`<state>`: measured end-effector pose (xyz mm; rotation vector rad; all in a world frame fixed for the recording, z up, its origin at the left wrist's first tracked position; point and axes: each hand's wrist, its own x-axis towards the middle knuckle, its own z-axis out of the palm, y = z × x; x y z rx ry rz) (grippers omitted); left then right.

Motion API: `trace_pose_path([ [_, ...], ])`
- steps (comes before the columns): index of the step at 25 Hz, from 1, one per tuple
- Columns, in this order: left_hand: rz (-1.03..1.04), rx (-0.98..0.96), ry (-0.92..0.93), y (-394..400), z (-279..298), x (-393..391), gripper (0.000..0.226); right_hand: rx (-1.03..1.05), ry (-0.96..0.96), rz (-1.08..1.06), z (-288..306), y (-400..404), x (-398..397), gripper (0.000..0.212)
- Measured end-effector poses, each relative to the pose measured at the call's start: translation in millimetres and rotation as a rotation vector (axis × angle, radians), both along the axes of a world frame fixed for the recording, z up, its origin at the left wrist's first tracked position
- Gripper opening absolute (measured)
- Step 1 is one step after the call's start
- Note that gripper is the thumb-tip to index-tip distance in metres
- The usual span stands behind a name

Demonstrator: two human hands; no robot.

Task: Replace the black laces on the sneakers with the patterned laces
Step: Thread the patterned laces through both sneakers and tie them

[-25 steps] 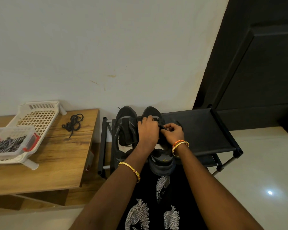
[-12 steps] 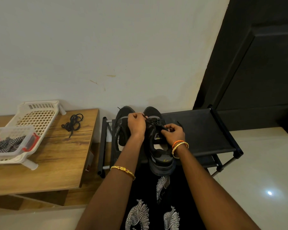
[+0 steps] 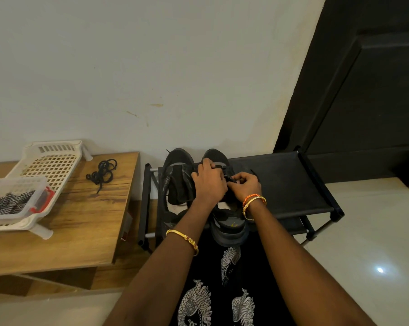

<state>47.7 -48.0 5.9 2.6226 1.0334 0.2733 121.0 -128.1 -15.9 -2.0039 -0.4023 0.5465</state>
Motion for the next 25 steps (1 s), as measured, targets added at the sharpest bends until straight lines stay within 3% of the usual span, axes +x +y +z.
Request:
trace_pose_path([
  [3, 0.045, -0.123, -0.131, -1, 5, -6, 0.009, -0.008, -0.001, -0.01, 2, -1, 0, 0.013],
  [6, 0.125, -0.34, -0.341, 5, 17, -10, 0.013, 0.009, 0.016, -0.008, 3, -3, 2, 0.016],
  [10, 0.279, -0.832, -0.963, 16, 42, -13, 0.01, -0.004, 0.025, -0.007, 5, -2, 0, 0.016],
  [12, 0.299, -1.002, -1.116, 17, 46, -15, 0.012, -0.03, 0.016, 0.003, 5, 0, -1, 0.016],
  [13, 0.281, -0.936, -1.018, 15, 45, -15, 0.009, -0.049, 0.008, 0.011, 6, 1, -2, 0.016],
  [15, 0.167, -0.634, -0.651, 12, 34, -14, 0.003, -0.101, -0.029, 0.038, 9, 3, -3, 0.016],
  [17, 0.006, -0.325, -0.278, 11, 17, -13, 0.008, -0.186, -0.121, 0.079, 13, 4, -5, 0.016],
  [19, -0.051, -0.152, -0.06, 7, 5, -11, 0.018, -0.257, -0.218, 0.103, 15, 3, -9, 0.014],
  [25, 0.016, 0.043, -0.046, 2, -2, -9, 0.025, -0.293, -0.322, 0.114, 17, -2, -10, 0.003],
])
